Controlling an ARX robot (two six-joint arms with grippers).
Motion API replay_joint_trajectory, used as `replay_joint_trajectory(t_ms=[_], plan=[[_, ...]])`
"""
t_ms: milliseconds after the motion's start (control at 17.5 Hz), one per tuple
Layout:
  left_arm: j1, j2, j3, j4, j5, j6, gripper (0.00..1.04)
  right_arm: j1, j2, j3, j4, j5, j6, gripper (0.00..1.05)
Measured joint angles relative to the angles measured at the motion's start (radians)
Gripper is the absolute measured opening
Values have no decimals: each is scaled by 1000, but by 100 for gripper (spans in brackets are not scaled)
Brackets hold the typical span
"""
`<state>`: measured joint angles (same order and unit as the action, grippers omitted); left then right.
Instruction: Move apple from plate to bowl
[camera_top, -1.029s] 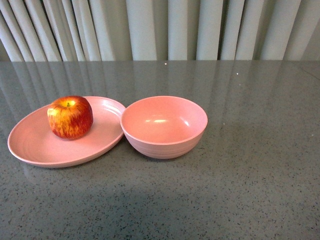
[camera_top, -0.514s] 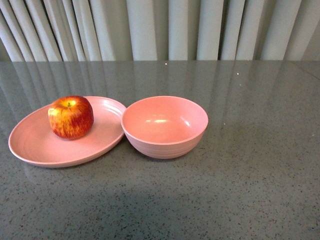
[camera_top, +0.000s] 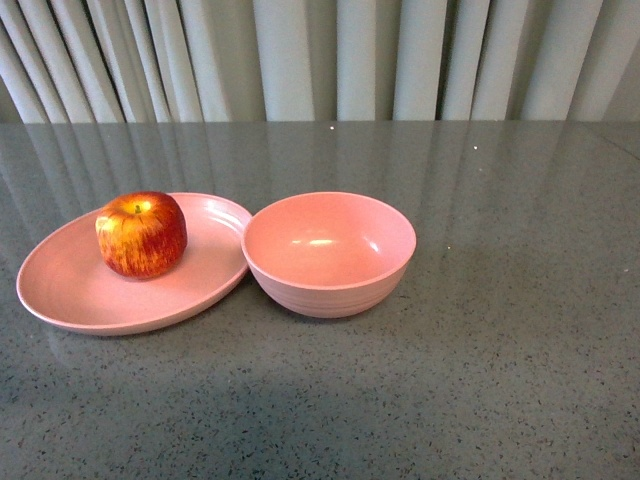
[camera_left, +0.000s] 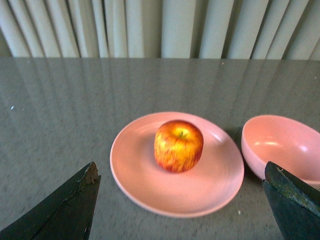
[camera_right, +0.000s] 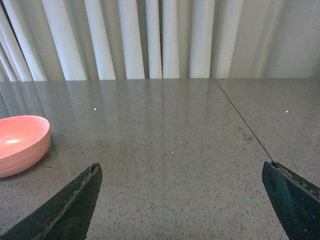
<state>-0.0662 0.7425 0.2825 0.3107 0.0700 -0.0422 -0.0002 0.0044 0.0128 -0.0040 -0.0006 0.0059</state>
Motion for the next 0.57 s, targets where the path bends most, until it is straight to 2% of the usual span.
replay_joint_trajectory(t_ms=[171, 286, 343, 571], plan=[[-14, 325, 166, 154, 60, 71, 98, 0, 0, 0, 0, 0, 0, 98], [-26, 443, 214, 163, 86, 109, 98, 0, 0, 0, 0, 0, 0, 98], [-38, 607, 305, 169, 110, 153, 98, 0, 0, 0, 0, 0, 0, 98], [-29, 796, 432, 162, 119, 152, 98, 0, 0, 0, 0, 0, 0, 98]])
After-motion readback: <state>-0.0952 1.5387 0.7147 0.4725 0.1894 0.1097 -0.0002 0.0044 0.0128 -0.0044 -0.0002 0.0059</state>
